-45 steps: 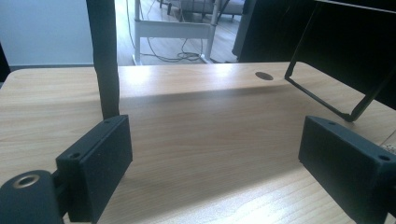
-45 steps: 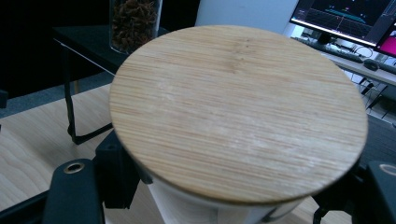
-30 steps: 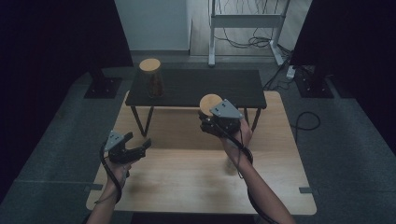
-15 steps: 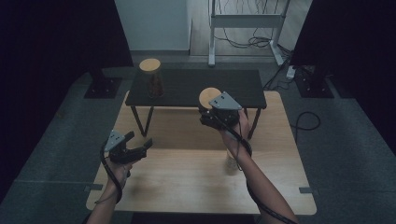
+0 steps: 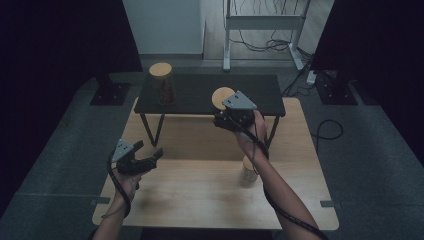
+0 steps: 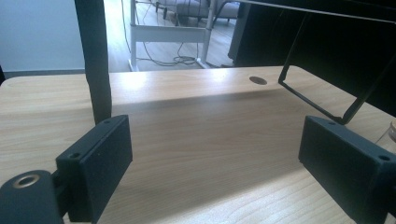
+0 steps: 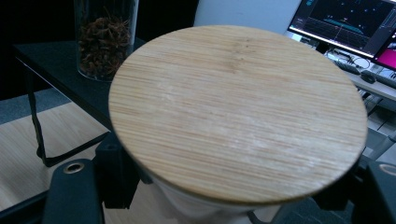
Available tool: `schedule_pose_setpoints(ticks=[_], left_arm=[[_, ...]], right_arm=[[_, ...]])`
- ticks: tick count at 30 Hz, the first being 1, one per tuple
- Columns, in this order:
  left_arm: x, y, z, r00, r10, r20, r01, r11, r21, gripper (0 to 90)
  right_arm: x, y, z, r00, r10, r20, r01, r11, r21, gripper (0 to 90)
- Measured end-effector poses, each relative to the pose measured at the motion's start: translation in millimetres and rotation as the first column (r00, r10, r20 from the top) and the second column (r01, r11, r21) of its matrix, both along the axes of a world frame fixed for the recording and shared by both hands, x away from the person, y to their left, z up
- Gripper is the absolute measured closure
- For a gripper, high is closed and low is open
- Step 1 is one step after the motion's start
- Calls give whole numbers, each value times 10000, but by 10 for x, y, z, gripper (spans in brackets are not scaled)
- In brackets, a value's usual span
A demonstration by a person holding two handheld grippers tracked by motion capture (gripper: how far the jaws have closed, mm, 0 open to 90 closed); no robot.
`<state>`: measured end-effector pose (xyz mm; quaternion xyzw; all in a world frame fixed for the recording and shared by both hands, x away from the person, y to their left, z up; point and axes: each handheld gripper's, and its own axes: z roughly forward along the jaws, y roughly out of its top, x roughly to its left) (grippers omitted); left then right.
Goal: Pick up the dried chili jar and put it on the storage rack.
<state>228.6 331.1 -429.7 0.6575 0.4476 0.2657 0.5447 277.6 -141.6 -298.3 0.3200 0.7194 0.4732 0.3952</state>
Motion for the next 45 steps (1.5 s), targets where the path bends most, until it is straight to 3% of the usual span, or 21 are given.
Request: schedule_pose_setpoints(ticks=[20,25,45], left_arm=[[-7,38,1,9999,111,56,-111,9999,-86,93],[5,40,-7,9999,131,-6,-131,9999,-55,92],[29,48,-35,9996,251,-151,-251,9997,3,92]], right_arm=[[176,94,35,9996,-183,199,186,9997,-162,255],[245,160,34,9996,-212,199,221,9987,-449,255],[483,200,-61,9974,-714,134,720,9962,-483,255]])
